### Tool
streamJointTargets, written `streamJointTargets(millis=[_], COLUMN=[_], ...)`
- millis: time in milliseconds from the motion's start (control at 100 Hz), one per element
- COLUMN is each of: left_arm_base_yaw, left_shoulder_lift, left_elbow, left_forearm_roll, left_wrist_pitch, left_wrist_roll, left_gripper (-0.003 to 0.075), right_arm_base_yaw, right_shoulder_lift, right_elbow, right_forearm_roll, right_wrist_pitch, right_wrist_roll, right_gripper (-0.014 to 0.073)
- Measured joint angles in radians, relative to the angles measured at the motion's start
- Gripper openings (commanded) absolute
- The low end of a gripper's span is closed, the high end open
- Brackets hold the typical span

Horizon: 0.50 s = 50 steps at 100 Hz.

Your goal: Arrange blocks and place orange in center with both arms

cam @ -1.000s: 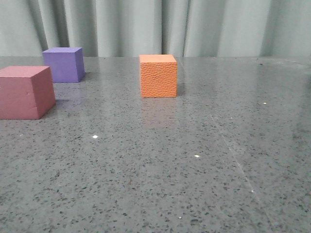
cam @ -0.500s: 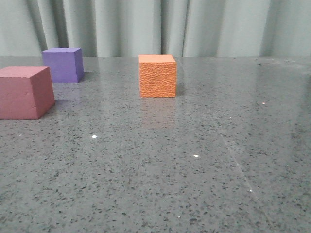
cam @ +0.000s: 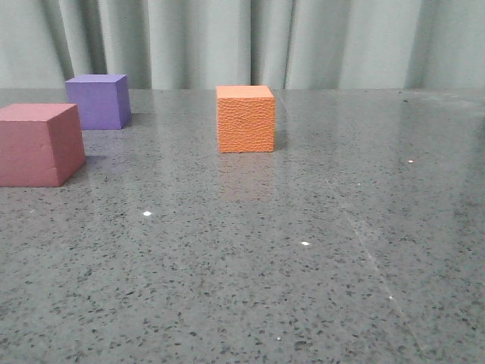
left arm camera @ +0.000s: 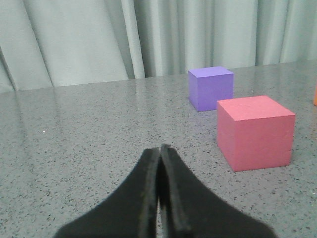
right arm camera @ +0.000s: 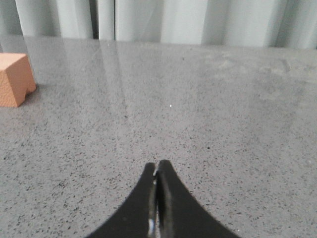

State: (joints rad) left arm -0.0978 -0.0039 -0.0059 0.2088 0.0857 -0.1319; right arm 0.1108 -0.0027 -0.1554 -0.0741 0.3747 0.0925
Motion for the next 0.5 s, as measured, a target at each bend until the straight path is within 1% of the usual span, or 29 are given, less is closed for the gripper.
streamJointTargets(millis=[110, 320, 500], left_arm_base_yaw=[0.000, 0.000, 0.000], left_shoulder_lift=[0.000, 0.000, 0.000], left_elbow=[0.000, 0.000, 0.000], left_forearm_roll=[0.000, 0.000, 0.000], left_wrist_pitch=[0.000, 0.000, 0.000], left_wrist_roll=[0.000, 0.000, 0.000], left_gripper=[-0.0019, -0.0019, -0.0019], right_arm_base_yaw=[-0.018, -0.019, -0.019], right_shoulder_lift=[-0.009, -0.009, -0.009], right_elbow=[0.062, 0.164, 0.183], right_forearm_roll=[0.029, 0.040, 0.040], right_wrist_pitch=[-0.066, -0.189, -0.244], right_wrist_roll=[-0.027, -0.032, -0.032], right_gripper=[-0.0067, -0.0067, -0.0067])
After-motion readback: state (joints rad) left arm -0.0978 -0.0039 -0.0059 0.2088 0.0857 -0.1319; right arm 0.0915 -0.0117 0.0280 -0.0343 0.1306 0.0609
